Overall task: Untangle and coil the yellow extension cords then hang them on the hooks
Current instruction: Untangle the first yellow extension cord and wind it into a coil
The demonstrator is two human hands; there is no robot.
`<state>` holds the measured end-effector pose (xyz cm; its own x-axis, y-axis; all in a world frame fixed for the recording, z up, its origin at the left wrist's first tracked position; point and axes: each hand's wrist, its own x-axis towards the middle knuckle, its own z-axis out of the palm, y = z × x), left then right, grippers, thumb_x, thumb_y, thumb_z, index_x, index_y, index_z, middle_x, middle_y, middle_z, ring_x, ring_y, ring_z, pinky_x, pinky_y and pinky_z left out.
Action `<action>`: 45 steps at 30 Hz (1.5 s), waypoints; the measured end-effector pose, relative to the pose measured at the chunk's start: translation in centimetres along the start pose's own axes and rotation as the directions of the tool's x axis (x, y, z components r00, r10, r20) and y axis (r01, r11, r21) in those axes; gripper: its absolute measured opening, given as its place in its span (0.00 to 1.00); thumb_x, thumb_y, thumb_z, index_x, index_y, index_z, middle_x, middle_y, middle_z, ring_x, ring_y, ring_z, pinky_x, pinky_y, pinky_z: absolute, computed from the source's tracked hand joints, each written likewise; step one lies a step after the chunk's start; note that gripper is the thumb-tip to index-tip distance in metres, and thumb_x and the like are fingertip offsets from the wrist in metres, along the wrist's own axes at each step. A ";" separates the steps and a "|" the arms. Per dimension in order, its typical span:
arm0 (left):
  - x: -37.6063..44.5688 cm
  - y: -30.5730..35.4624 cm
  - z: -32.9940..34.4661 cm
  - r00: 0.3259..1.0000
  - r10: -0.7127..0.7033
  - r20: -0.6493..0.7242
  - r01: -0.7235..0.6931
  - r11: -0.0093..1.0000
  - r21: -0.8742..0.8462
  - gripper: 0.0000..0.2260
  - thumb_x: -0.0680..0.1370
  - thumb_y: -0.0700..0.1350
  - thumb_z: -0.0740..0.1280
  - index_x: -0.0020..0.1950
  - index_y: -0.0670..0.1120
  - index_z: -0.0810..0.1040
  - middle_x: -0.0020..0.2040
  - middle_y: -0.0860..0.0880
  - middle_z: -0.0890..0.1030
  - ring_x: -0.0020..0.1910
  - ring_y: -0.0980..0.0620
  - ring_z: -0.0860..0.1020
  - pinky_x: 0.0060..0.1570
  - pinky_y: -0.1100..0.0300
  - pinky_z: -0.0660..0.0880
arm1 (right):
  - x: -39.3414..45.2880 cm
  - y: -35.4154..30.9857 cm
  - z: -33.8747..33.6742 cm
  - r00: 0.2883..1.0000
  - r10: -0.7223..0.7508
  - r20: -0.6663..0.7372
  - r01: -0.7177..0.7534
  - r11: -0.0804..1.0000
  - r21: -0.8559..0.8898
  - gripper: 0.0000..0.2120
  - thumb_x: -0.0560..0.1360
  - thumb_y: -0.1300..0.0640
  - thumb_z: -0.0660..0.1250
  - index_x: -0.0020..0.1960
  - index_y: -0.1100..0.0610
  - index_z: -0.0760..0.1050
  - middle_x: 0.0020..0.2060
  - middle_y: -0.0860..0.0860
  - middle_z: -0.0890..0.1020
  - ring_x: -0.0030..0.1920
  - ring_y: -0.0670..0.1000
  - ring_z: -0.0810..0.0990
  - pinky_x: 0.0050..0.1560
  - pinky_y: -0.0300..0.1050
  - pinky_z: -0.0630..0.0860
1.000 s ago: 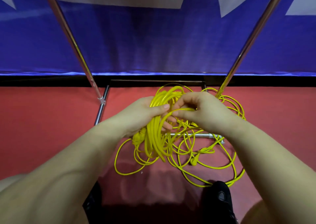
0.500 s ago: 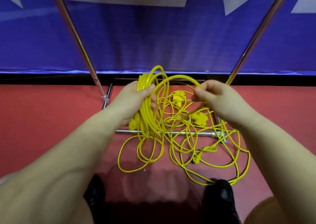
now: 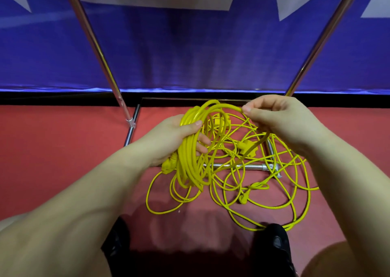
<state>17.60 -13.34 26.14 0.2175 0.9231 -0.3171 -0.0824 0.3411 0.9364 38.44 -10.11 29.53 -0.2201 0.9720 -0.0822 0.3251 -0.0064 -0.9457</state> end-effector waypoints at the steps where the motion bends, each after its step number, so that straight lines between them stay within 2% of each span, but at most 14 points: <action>1: -0.1 -0.1 0.0 1.000 -0.004 0.018 0.004 1.000 -0.001 0.04 0.80 0.42 0.58 0.49 0.46 0.72 0.31 0.47 0.82 0.28 0.52 0.80 0.30 0.60 0.78 | 0.0 0.1 0.0 1.000 0.002 0.011 -0.002 1.000 -0.021 0.05 0.72 0.58 0.69 0.38 0.54 0.78 0.29 0.50 0.74 0.29 0.44 0.69 0.31 0.31 0.69; 9: -1.0 0.2 0.5 0.991 -0.018 0.131 0.029 0.996 -0.082 0.07 0.79 0.41 0.57 0.48 0.46 0.74 0.33 0.45 0.82 0.30 0.50 0.81 0.34 0.58 0.79 | -0.2 0.2 1.3 0.991 -0.024 0.131 0.051 0.977 -0.208 0.06 0.71 0.54 0.71 0.39 0.57 0.79 0.28 0.53 0.71 0.30 0.50 0.65 0.29 0.39 0.62; 14: -0.8 -0.6 0.8 0.989 0.001 0.148 -0.003 1.000 0.009 0.07 0.79 0.41 0.59 0.42 0.44 0.73 0.28 0.48 0.78 0.25 0.51 0.74 0.29 0.59 0.74 | -0.6 0.6 3.3 0.978 -0.049 0.204 0.095 0.970 -0.223 0.07 0.70 0.53 0.72 0.37 0.55 0.79 0.30 0.56 0.73 0.33 0.51 0.69 0.36 0.43 0.65; 19: -0.3 -1.1 0.9 0.979 0.031 0.200 -0.050 0.994 0.092 0.07 0.79 0.39 0.61 0.40 0.46 0.72 0.29 0.49 0.70 0.26 0.53 0.69 0.29 0.59 0.72 | -0.8 0.5 2.9 0.981 -0.088 0.170 0.144 0.924 -0.353 0.09 0.69 0.49 0.72 0.39 0.53 0.77 0.30 0.56 0.75 0.30 0.50 0.69 0.33 0.43 0.65; 21: -0.2 -1.0 0.8 0.985 0.076 0.158 -0.101 0.982 0.158 0.07 0.78 0.39 0.63 0.39 0.46 0.72 0.27 0.51 0.70 0.25 0.54 0.69 0.29 0.60 0.72 | -0.7 0.8 2.7 0.979 -0.024 0.203 0.122 0.867 -0.482 0.13 0.70 0.44 0.69 0.37 0.53 0.75 0.29 0.57 0.75 0.30 0.49 0.70 0.34 0.43 0.66; 23: -0.1 -0.6 0.4 0.988 0.136 0.077 -0.147 0.977 0.156 0.07 0.77 0.38 0.64 0.40 0.45 0.71 0.27 0.51 0.70 0.24 0.55 0.69 0.29 0.60 0.72 | -0.6 1.6 2.6 0.955 0.157 0.251 0.039 0.772 -0.634 0.16 0.72 0.42 0.66 0.35 0.54 0.74 0.29 0.53 0.75 0.31 0.50 0.72 0.35 0.44 0.67; 26: 0.1 0.1 -0.3 0.974 0.223 -0.045 -0.217 0.970 0.107 0.09 0.79 0.38 0.62 0.39 0.45 0.69 0.25 0.52 0.70 0.23 0.56 0.68 0.28 0.61 0.71 | -0.7 3.7 3.1 0.887 0.339 0.313 -0.023 0.710 -0.704 0.11 0.74 0.46 0.67 0.42 0.54 0.75 0.36 0.50 0.78 0.42 0.54 0.79 0.43 0.45 0.73; 28: 0.4 0.5 -0.9 0.960 0.252 -0.121 -0.246 0.967 0.064 0.09 0.79 0.37 0.61 0.39 0.45 0.68 0.25 0.53 0.69 0.22 0.57 0.68 0.27 0.62 0.71 | -0.7 4.9 3.6 0.886 0.331 0.326 -0.070 0.789 -0.611 0.05 0.74 0.52 0.68 0.44 0.52 0.72 0.42 0.51 0.80 0.49 0.57 0.80 0.49 0.46 0.74; 31: 0.7 0.9 -2.2 0.941 0.238 -0.240 -0.243 0.970 0.010 0.08 0.79 0.39 0.62 0.40 0.46 0.70 0.27 0.51 0.69 0.23 0.56 0.68 0.28 0.62 0.71 | -0.6 5.3 4.2 0.882 0.318 0.348 -0.136 0.879 -0.457 0.06 0.73 0.55 0.69 0.43 0.51 0.71 0.40 0.53 0.81 0.43 0.59 0.80 0.54 0.54 0.76; 36: 1.1 0.6 -3.6 0.960 0.191 -0.203 -0.163 0.976 0.148 0.08 0.77 0.41 0.65 0.39 0.45 0.69 0.27 0.50 0.70 0.25 0.54 0.69 0.28 0.62 0.72 | -0.7 3.9 4.6 0.860 0.388 0.331 -0.348 0.921 -0.177 0.05 0.76 0.59 0.65 0.45 0.57 0.70 0.31 0.51 0.79 0.30 0.48 0.81 0.42 0.46 0.77; 38: 1.0 0.2 -3.6 0.974 0.168 -0.152 -0.129 0.963 0.235 0.09 0.75 0.41 0.68 0.39 0.45 0.69 0.26 0.50 0.70 0.26 0.52 0.70 0.28 0.61 0.71 | -0.3 2.4 3.8 0.855 0.411 0.316 -0.474 0.867 0.156 0.04 0.77 0.62 0.62 0.44 0.58 0.70 0.32 0.53 0.80 0.32 0.51 0.84 0.40 0.46 0.81; 41: 0.8 0.1 -3.0 0.976 0.168 -0.141 -0.117 0.943 0.313 0.10 0.75 0.38 0.67 0.37 0.45 0.69 0.24 0.52 0.70 0.23 0.55 0.69 0.26 0.64 0.71 | 0.0 0.1 2.3 0.865 0.340 0.368 -0.499 0.660 0.562 0.07 0.72 0.63 0.64 0.36 0.59 0.76 0.32 0.56 0.82 0.34 0.53 0.85 0.36 0.45 0.82; 43: 0.6 0.2 -2.3 0.980 0.165 -0.112 -0.121 0.939 0.323 0.11 0.76 0.37 0.66 0.35 0.45 0.69 0.23 0.53 0.71 0.23 0.55 0.69 0.25 0.65 0.70 | -0.2 -0.8 1.9 0.893 0.277 0.353 -0.449 0.572 0.687 0.02 0.59 0.62 0.69 0.29 0.59 0.80 0.31 0.55 0.83 0.35 0.51 0.85 0.34 0.44 0.82; 45: 0.5 0.3 -1.8 0.984 0.150 -0.099 -0.104 0.925 0.365 0.10 0.76 0.38 0.66 0.35 0.45 0.71 0.24 0.53 0.73 0.23 0.56 0.71 0.25 0.66 0.70 | -0.3 -1.2 1.9 0.914 0.256 0.316 -0.406 0.538 0.738 0.02 0.56 0.61 0.69 0.27 0.59 0.81 0.31 0.54 0.84 0.34 0.50 0.85 0.32 0.43 0.81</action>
<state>15.95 -12.45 25.98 0.1056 0.9768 -0.1865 0.2561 0.1545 0.9542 36.34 -10.86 30.09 -0.4085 0.8123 -0.4163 -0.4148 -0.5715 -0.7081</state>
